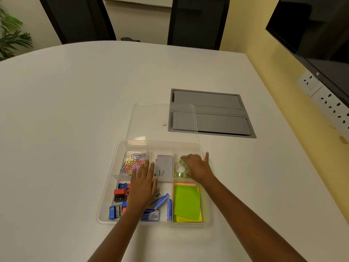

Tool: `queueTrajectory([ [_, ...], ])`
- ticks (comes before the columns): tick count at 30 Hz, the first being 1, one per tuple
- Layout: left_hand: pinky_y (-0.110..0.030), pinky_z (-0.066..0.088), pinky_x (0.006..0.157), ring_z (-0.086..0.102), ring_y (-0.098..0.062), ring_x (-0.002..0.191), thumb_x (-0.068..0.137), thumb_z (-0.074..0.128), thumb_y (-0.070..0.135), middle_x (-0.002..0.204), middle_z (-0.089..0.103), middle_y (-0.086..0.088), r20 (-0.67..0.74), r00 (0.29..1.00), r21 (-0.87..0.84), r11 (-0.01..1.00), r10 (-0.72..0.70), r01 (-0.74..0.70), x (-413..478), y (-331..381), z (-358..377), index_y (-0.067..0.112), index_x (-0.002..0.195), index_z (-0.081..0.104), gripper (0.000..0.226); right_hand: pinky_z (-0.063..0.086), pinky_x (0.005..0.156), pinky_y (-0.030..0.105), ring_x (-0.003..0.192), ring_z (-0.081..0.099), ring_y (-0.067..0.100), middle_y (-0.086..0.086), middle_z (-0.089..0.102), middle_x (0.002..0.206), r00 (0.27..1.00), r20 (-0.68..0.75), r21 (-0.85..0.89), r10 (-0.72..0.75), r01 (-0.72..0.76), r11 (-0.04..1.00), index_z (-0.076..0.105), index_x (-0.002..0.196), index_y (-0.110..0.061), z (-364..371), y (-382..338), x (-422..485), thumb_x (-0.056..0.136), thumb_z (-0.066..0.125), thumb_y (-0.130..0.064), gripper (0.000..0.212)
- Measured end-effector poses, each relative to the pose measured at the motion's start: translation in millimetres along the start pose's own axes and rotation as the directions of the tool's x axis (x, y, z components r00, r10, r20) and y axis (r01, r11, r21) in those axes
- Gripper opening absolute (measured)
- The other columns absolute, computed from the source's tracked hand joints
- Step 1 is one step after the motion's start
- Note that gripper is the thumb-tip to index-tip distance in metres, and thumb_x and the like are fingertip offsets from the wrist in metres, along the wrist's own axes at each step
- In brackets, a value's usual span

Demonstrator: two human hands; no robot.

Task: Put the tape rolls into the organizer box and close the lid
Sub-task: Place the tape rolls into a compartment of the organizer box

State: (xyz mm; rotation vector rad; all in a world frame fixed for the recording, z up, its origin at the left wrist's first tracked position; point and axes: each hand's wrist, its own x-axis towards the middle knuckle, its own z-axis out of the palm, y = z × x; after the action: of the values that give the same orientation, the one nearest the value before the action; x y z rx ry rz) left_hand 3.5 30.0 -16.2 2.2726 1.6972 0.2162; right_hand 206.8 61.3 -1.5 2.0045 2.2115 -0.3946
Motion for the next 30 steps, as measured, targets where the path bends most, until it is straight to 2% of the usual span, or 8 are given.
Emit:
queueTrajectory([
  [6, -0.044, 0.001, 0.118, 0.006, -0.029, 0.144, 0.057, -0.042, 0.060, 0.156, 0.005, -0.013, 0.023, 0.999, -0.010, 1.000, -0.030, 0.030, 0.9, -2.4, 2.3, 0.012, 0.142, 0.010, 0.111, 0.016, 0.117, 0.050, 0.128, 0.043, 0.027, 0.010, 0.044, 0.137, 0.997, -0.065, 0.107, 0.046, -0.039, 0.993, 0.036, 0.136, -0.017, 1.6, 6.6, -1.0, 0.084, 0.064, -0.015, 0.059],
  [11, -0.044, 0.002, 0.118, 0.009, -0.031, 0.144, 0.058, -0.040, 0.062, 0.155, 0.010, -0.015, 0.020, 0.999, -0.042, 0.998, -0.035, 0.036, -0.7, -1.8, 0.8, 0.010, 0.142, 0.012, 0.112, 0.009, 0.120, 0.042, 0.126, 0.048, 0.023, 0.008, 0.042, 0.142, 0.980, -0.197, 0.165, 0.013, 0.020, 0.986, 0.039, 0.134, -0.012, -2.6, 5.6, 3.9, 0.087, 0.060, -0.008, 0.051],
  [17, -0.048, 0.006, 0.117, 0.016, -0.035, 0.142, 0.062, -0.035, 0.064, 0.152, 0.019, -0.019, 0.016, 0.999, -0.081, 0.996, -0.039, 0.040, -1.1, 0.1, -0.6, 0.007, 0.140, 0.022, 0.112, 0.006, 0.120, 0.032, 0.123, 0.050, 0.024, 0.011, 0.052, 0.134, 0.976, -0.219, 0.252, -0.007, 0.063, 0.966, 0.047, 0.128, -0.008, -1.8, 8.7, 10.6, 0.091, 0.054, -0.006, 0.038],
  [24, -0.047, 0.004, 0.117, 0.016, -0.035, 0.142, 0.060, -0.037, 0.065, 0.152, 0.019, -0.018, 0.023, 0.999, -0.082, 0.995, -0.049, 0.051, -1.3, -0.4, -0.6, 0.007, 0.140, 0.022, 0.115, 0.011, 0.120, 0.044, 0.136, 0.037, 0.028, 0.017, 0.042, 0.145, 0.967, -0.074, -0.159, -0.242, 0.228, 0.961, 0.053, 0.124, -0.004, 6.3, -3.8, 17.9, 0.087, 0.057, 0.001, 0.038],
  [25, -0.046, 0.004, 0.118, 0.016, -0.034, 0.142, 0.059, -0.038, 0.064, 0.152, 0.019, -0.018, 0.023, 0.998, -0.080, 0.995, -0.050, 0.052, -1.5, -0.1, -1.0, 0.007, 0.140, 0.021, 0.115, 0.021, 0.118, 0.045, 0.129, 0.046, 0.028, 0.017, 0.051, 0.137, 0.960, -0.096, -0.211, -0.263, 0.238, 0.948, 0.059, 0.117, -0.005, 7.0, -4.0, 18.4, 0.082, 0.064, 0.001, 0.036],
  [27, -0.043, 0.003, 0.118, 0.013, -0.031, 0.143, 0.056, -0.041, 0.063, 0.154, 0.017, -0.015, 0.028, 0.998, -0.071, 0.996, -0.057, 0.059, -1.4, 0.1, -1.9, 0.009, 0.141, 0.018, 0.117, 0.050, 0.096, 0.040, 0.096, 0.067, 0.023, 0.008, 0.073, 0.102, 0.938, -0.191, -0.298, -0.289, 0.225, 0.928, 0.073, 0.088, -0.013, 2.9, -3.4, 19.0, 0.059, 0.085, -0.006, 0.033],
  [28, -0.041, 0.002, 0.119, 0.011, -0.028, 0.144, 0.053, -0.043, 0.062, 0.155, 0.015, -0.014, 0.034, 0.997, -0.059, 0.996, -0.063, 0.065, -1.4, -0.2, -2.3, 0.011, 0.142, 0.016, 0.118, 0.055, 0.088, 0.038, 0.087, 0.069, 0.021, 0.004, 0.074, 0.092, 0.929, -0.237, -0.343, -0.286, 0.195, 0.919, 0.074, 0.081, -0.016, 0.4, -4.4, 19.5, 0.052, 0.088, -0.009, 0.033],
  [30, -0.038, 0.000, 0.119, 0.008, -0.025, 0.145, 0.048, -0.047, 0.060, 0.156, 0.010, -0.011, 0.047, 0.996, -0.034, 0.997, -0.074, 0.076, -1.0, -0.6, -2.8, 0.013, 0.143, 0.012, 0.120, 0.044, 0.100, 0.042, 0.105, 0.060, 0.026, 0.009, 0.066, 0.113, 0.951, -0.188, -0.304, -0.244, 0.179, 0.936, 0.067, 0.103, -0.011, 0.1, -4.5, 20.9, 0.074, 0.074, -0.008, 0.031],
])
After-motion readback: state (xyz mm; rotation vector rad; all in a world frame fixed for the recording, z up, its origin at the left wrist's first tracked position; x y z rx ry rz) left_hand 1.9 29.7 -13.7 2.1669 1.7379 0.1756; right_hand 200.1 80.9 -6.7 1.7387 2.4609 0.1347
